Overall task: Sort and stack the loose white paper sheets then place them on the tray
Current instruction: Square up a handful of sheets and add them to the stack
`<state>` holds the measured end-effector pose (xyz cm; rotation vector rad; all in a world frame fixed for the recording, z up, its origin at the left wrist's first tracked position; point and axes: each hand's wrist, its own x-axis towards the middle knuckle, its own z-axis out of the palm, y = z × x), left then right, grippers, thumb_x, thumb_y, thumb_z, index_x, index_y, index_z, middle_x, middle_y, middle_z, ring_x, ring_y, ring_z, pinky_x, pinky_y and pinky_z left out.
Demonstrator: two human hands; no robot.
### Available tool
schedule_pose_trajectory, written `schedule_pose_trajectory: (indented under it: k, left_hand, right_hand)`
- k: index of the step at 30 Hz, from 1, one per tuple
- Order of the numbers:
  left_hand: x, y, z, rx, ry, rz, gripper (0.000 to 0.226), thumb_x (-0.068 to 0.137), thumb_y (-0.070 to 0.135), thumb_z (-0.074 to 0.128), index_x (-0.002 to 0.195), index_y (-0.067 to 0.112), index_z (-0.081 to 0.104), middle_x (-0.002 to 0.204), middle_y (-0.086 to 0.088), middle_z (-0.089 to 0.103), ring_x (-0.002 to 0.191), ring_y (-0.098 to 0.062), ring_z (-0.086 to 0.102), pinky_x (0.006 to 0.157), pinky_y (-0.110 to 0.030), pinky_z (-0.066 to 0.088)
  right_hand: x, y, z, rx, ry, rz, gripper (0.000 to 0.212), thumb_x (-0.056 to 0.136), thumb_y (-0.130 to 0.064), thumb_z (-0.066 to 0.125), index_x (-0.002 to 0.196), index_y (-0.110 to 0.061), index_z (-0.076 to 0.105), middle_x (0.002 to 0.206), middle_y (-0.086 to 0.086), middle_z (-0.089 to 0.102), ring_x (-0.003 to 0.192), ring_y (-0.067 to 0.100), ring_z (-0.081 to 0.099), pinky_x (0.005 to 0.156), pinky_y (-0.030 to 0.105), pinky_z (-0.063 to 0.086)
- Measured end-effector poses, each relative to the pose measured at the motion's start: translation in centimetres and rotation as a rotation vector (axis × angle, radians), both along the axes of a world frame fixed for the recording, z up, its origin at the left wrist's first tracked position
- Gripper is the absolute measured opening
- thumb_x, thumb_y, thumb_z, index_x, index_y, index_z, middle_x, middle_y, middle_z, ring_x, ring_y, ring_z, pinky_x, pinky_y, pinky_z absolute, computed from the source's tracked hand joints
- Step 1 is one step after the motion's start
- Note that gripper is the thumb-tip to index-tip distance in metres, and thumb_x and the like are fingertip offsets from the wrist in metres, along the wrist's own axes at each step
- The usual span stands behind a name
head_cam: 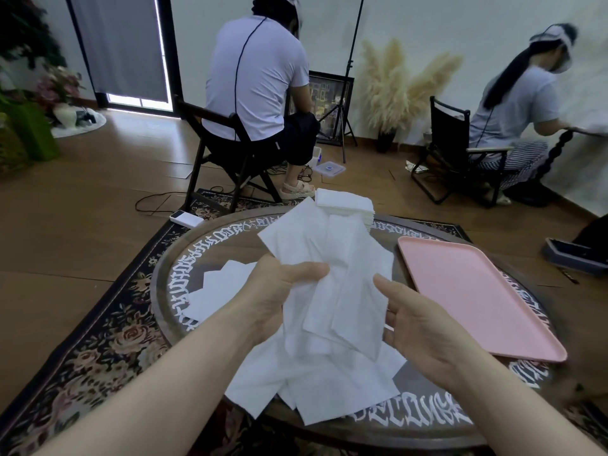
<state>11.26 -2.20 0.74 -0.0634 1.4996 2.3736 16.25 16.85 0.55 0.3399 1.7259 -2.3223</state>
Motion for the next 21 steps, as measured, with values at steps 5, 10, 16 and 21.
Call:
schedule_pose_trajectory:
  k: [5,10,16,21]
  left_hand:
    - [0.2,0.3,-0.2,-0.005,0.018,0.007,0.032,0.087,-0.002,0.065,0.118,-0.003,0.065,0.113,-0.017,0.071,0.107,-0.033,0.067,0.098,-0.045,0.052]
    - [-0.3,0.1,0.0,-0.025,0.02,0.091,0.024,0.093,0.009,0.062,0.116,0.001,0.066,0.112,-0.013,0.072,0.103,-0.028,0.069,0.093,-0.04,0.054]
    - [-0.1,0.0,0.0,-0.086,0.035,-0.03,0.023,0.092,0.008,0.063,0.114,0.004,0.067,0.113,-0.013,0.072,0.103,-0.028,0.069,0.095,-0.041,0.053]
    - [0.4,0.3,0.1,-0.068,0.034,-0.063,0.028,0.084,0.012,0.07,0.11,0.002,0.069,0.107,-0.014,0.074,0.095,-0.026,0.072,0.083,-0.035,0.059]
  right_hand:
    - [0.0,-0.4,0.1,-0.159,0.049,-0.014,0.044,0.078,-0.014,0.07,0.121,-0.006,0.066,0.114,0.013,0.073,0.099,0.027,0.072,0.068,0.035,0.061]
    - [-0.5,1.0,0.1,0.142,0.236,-0.192,0.039,0.07,-0.026,0.074,0.105,-0.01,0.071,0.102,0.007,0.077,0.09,0.023,0.075,0.063,0.026,0.059]
    - [-1.3,2.4,0.2,0.12,0.242,-0.006,0.043,0.075,-0.022,0.073,0.115,-0.009,0.069,0.113,0.008,0.074,0.101,0.024,0.072,0.074,0.026,0.06]
    - [-1.5,1.3,-0.3,-0.012,0.162,0.18,0.049,0.081,-0.022,0.07,0.127,-0.009,0.063,0.125,0.009,0.069,0.114,0.025,0.066,0.08,0.029,0.058]
